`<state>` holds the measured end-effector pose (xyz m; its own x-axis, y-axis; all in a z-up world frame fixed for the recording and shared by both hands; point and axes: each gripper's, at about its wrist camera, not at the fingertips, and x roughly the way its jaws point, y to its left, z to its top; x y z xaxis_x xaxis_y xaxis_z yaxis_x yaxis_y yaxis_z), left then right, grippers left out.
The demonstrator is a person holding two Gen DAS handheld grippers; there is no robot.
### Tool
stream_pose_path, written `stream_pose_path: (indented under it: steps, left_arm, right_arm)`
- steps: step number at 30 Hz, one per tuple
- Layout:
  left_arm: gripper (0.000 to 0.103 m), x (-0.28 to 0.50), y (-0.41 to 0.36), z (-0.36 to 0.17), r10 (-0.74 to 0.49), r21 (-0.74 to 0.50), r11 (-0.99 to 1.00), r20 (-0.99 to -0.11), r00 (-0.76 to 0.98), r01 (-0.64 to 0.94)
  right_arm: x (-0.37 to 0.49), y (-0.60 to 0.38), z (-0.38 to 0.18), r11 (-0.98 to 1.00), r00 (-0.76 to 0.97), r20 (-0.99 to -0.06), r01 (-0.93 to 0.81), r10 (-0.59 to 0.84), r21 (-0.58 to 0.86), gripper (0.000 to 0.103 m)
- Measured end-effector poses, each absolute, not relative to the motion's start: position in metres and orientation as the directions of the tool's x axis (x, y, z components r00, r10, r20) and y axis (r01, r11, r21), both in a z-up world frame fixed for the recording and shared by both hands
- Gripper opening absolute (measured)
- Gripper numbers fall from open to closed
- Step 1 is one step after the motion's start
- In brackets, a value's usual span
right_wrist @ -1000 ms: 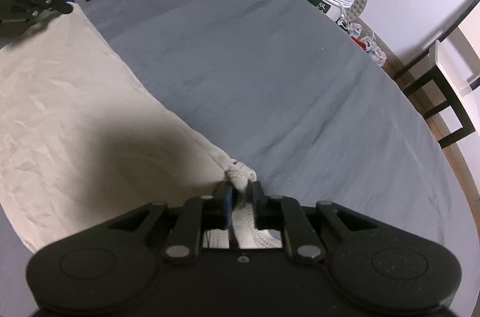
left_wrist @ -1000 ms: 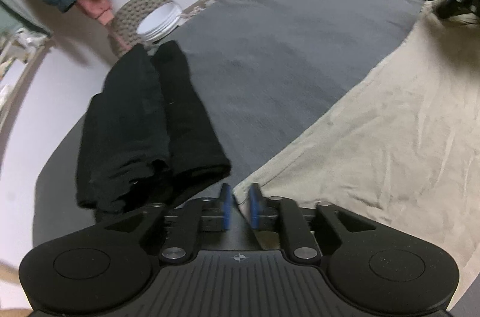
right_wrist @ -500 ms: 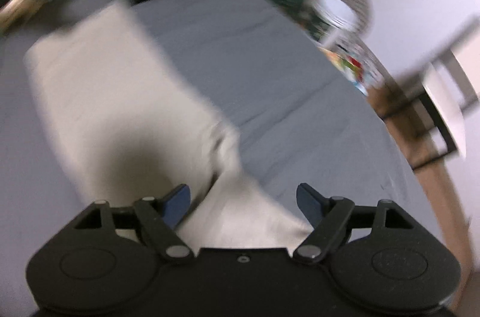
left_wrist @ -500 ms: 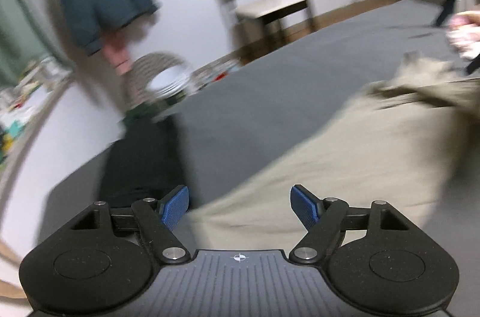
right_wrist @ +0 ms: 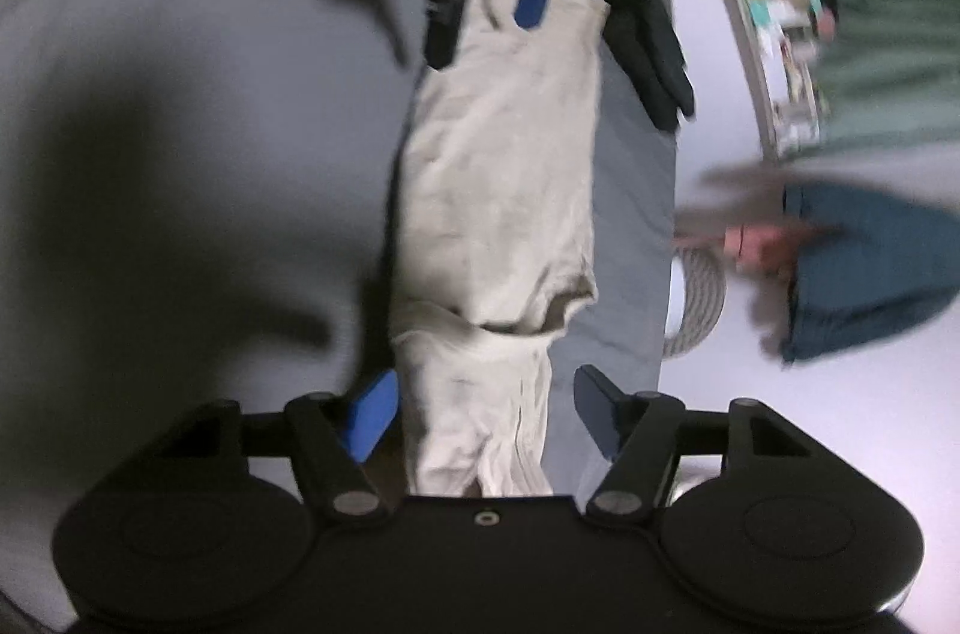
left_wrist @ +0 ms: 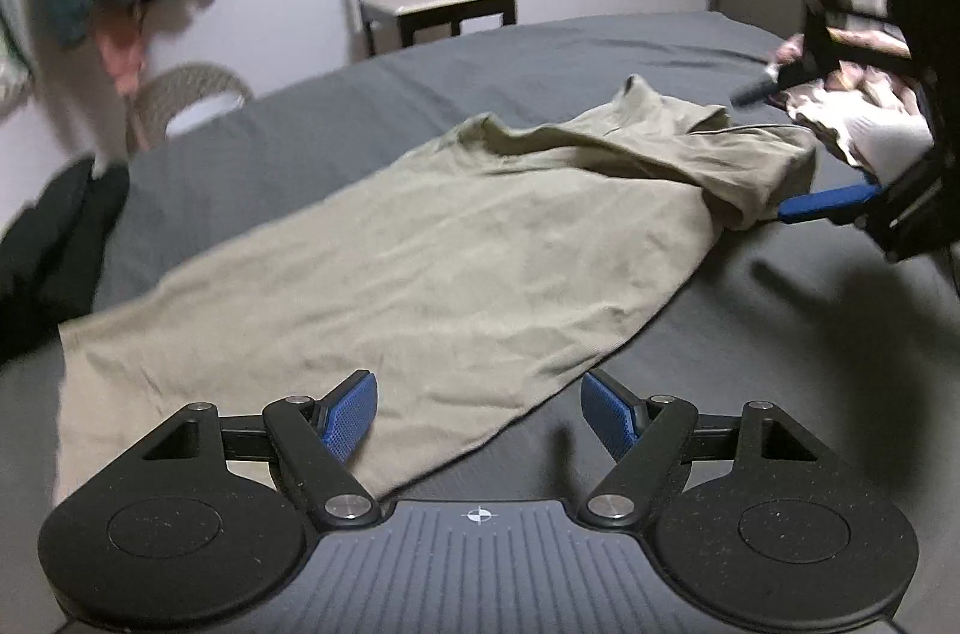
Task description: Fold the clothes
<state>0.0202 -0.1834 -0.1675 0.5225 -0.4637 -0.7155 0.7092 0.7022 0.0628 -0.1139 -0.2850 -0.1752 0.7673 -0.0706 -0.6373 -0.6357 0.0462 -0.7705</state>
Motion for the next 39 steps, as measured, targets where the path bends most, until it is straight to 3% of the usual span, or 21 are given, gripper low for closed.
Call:
stream_pose_path:
  steps: [4,8,13,17,20,28,34,37,39]
  left_arm:
    - [0.076,0.031,-0.187,-0.176,-0.446,0.057,0.714,-0.732,0.515,0.698]
    - [0.076,0.041,-0.188,-0.18,-0.438,0.034,0.723,-0.749,0.496,0.69]
    - [0.076,0.044,-0.191,-0.182,-0.425,0.067,0.698,-0.762,0.488,0.713]
    - [0.076,0.047,-0.191,-0.182,-0.422,0.083,0.667,-0.776,0.468,0.74]
    - [0.082,0.048,-0.192,-0.182,-0.416,0.098,0.644,-0.788,0.454,0.759]
    - [0.085,0.051,-0.19,-0.182,-0.426,0.088,0.625,-0.795,0.433,0.776]
    - [0.087,0.052,-0.189,-0.184,-0.431,0.084,0.622,-0.793,0.43,0.778]
    - [0.087,0.052,-0.19,-0.184,-0.428,0.085,0.624,-0.794,0.431,0.777]
    - [0.087,0.052,-0.19,-0.184,-0.425,0.087,0.625,-0.796,0.431,0.776]
  right_arm:
    - [-0.11,-0.284,-0.193,0.054,0.762,-0.639,-0.637,-0.105,-0.769,0.042]
    - [-0.106,-0.29,-0.185,0.143,0.739,-0.662,-0.647,-0.123,-0.749,0.006]
    - [-0.08,-0.315,-0.146,0.461,0.706,-0.691,-0.567,-0.156,-0.683,0.005]
    - [-0.042,-0.355,-0.115,0.739,0.647,-0.741,-0.408,-0.18,-0.536,0.005]
    - [-0.015,-0.386,-0.104,0.862,0.599,-0.781,-0.289,-0.177,-0.417,0.005]
    - [0.052,-0.452,-0.119,0.983,0.388,-0.917,-0.111,-0.09,-0.144,0.004]
    - [0.058,-0.491,-0.143,0.997,0.339,-0.941,0.076,-0.005,0.023,0.005]
    - [0.054,-0.504,-0.144,0.987,0.356,-0.935,0.146,0.013,0.069,0.012]
    - [0.052,-0.513,-0.144,0.976,0.367,-0.93,0.192,0.023,0.101,0.027]
